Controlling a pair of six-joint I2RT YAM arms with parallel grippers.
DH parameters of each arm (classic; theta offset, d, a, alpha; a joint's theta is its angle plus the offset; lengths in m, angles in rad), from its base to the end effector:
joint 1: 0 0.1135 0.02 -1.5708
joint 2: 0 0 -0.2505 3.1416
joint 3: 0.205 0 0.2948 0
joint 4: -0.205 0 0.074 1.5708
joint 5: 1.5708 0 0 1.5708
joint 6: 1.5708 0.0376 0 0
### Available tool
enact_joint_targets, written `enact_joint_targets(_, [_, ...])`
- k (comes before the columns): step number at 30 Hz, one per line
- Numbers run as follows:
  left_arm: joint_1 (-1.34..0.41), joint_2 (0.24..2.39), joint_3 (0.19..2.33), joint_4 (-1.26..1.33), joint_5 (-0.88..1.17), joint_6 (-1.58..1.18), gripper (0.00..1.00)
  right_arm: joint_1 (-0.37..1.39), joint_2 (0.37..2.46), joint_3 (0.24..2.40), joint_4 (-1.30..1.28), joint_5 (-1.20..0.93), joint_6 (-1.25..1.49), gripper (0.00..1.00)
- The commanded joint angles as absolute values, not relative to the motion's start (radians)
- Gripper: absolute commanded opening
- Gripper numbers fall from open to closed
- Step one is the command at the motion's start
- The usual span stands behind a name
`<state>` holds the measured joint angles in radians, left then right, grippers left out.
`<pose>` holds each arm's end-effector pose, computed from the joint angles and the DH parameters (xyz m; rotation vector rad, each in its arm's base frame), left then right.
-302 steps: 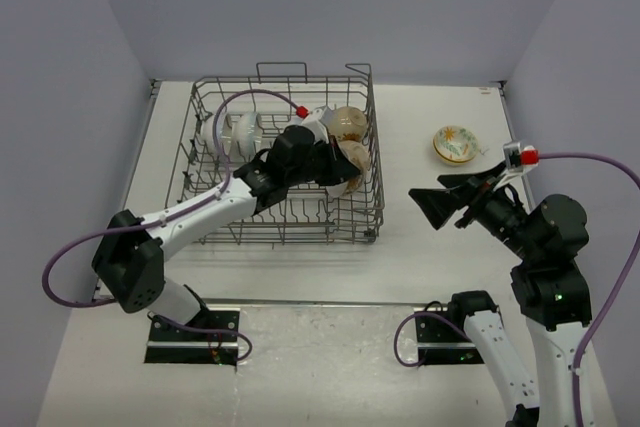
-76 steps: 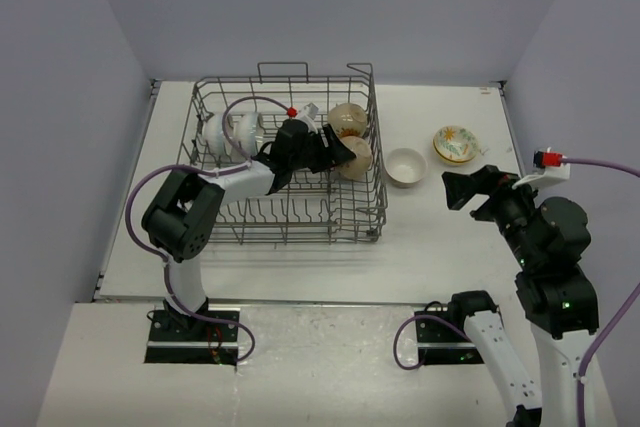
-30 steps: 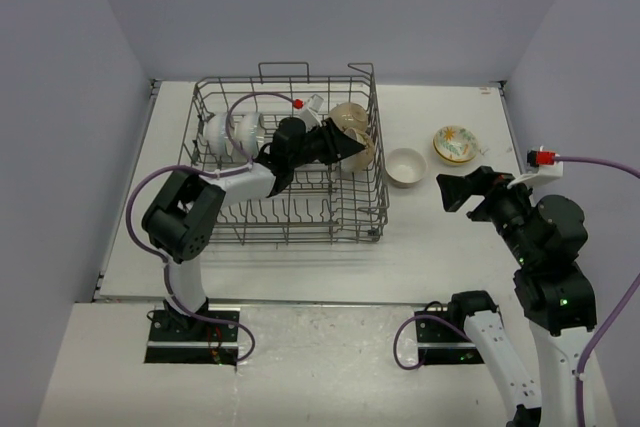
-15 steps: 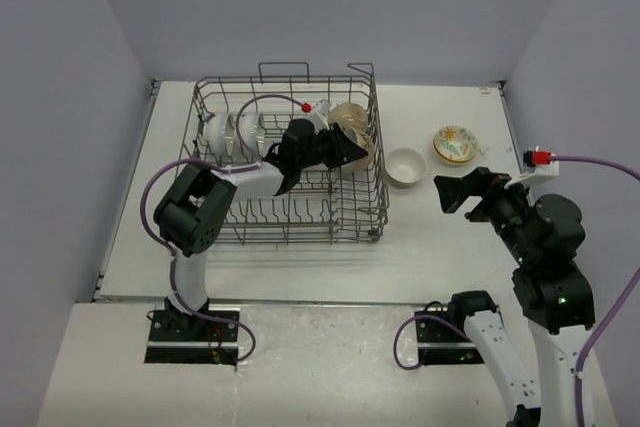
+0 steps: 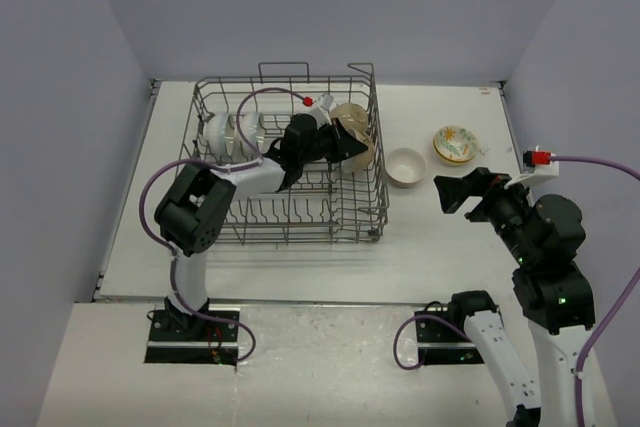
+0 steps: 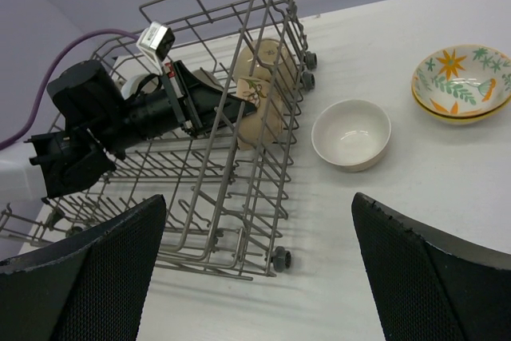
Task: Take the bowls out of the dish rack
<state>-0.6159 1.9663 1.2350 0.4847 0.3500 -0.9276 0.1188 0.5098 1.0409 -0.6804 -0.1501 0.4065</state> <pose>0.3823 -0.2863 0.1699 -0.0386 2.0421 -1.3563 0.1282 0.0210 0.4171 0.1382 1.7405 0.5159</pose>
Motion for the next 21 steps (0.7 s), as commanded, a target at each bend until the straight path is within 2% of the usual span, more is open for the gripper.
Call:
enact_joint_targets(1, [-0.632,1.947,1.258,0.46,0.361,-0.893,0.0,0.121,0.511,1.045,-0.646,-0.17,0.388,0.99])
enact_joint_targets(6, [-0.632,1.862,1.252,0.46,0.368,-0.845,0.0,0.123,0.514,1.045,-0.641,-0.175,0.391,0.99])
enact_joint_targets(21, [-0.63,1.783,1.217,0.59,0.388,-0.793,0.0,0.121,0.505,1.048,-0.638,-0.184,0.385,0.99])
